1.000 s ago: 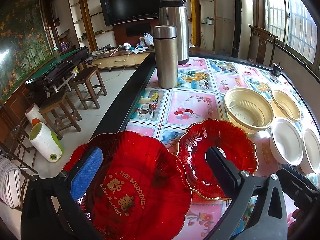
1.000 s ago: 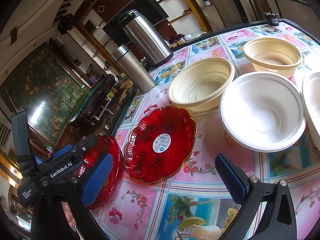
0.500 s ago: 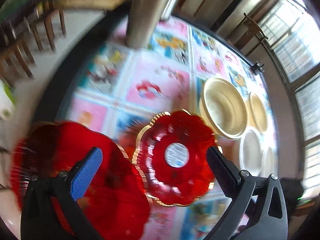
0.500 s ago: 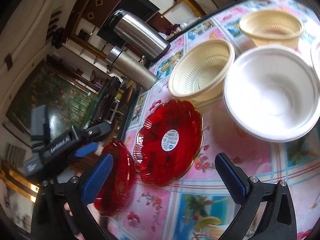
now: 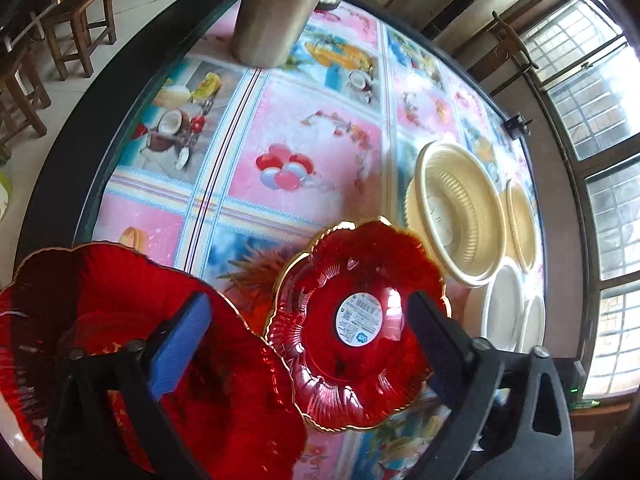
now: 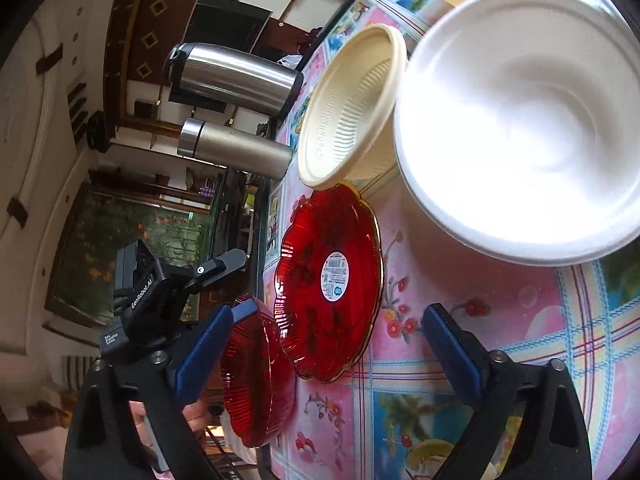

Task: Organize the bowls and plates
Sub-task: 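Reach the left tool to the small red plate and grasp its rim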

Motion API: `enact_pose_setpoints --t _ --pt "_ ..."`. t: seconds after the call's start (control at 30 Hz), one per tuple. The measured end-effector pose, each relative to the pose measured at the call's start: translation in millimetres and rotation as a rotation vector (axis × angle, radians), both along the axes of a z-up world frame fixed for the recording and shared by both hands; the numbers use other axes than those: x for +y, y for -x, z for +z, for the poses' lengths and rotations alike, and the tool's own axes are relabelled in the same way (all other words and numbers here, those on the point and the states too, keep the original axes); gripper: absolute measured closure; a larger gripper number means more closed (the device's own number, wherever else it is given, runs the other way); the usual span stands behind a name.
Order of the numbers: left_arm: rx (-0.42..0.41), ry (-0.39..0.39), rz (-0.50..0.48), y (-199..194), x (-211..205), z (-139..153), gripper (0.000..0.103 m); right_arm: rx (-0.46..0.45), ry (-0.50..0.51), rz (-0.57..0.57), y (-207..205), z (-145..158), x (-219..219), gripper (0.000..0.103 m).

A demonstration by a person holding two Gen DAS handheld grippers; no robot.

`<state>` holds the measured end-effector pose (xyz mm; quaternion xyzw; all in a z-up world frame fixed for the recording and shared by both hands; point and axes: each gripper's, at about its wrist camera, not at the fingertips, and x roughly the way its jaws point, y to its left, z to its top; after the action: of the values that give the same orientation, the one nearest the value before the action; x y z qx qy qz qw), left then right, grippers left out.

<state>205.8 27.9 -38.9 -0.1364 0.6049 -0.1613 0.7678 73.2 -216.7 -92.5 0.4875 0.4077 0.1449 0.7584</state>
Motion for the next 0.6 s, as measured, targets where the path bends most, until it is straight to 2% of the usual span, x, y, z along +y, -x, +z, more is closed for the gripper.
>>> enact_pose_setpoints --t 0.07,0.17,0.23,0.3,0.37,0.5,0.57,0.6 --pt "-0.053 0.044 -0.009 6 1 20 0.008 0.007 -0.015 0.001 -3 -5 1 0.011" --pt "-0.103 0.037 -0.065 14 -9 45 0.008 0.007 -0.030 0.018 -7 -6 0 0.012" --pt "-0.120 0.010 -0.101 10 -22 50 0.008 -0.004 -0.034 0.018 -7 -5 -1 0.012" --pt "-0.092 -0.050 -0.137 -1 -37 39 0.008 -0.010 -0.034 0.016 -10 -5 -2 0.012" --pt "-0.019 -0.075 -0.164 -14 -47 16 0.008 -0.006 -0.041 0.020 -12 -6 0 0.013" --pt "0.021 -0.035 -0.169 -24 -48 -2 0.008 -0.015 -0.055 0.024 -14 -5 -1 0.013" --pt "0.024 -0.059 -0.175 -24 -48 -7 0.008 -0.019 -0.060 0.023 -14 -6 -3 0.013" --pt "0.037 -0.065 -0.180 -23 -48 -11 0.012 -0.022 -0.061 0.023 -13 -6 -4 0.013"
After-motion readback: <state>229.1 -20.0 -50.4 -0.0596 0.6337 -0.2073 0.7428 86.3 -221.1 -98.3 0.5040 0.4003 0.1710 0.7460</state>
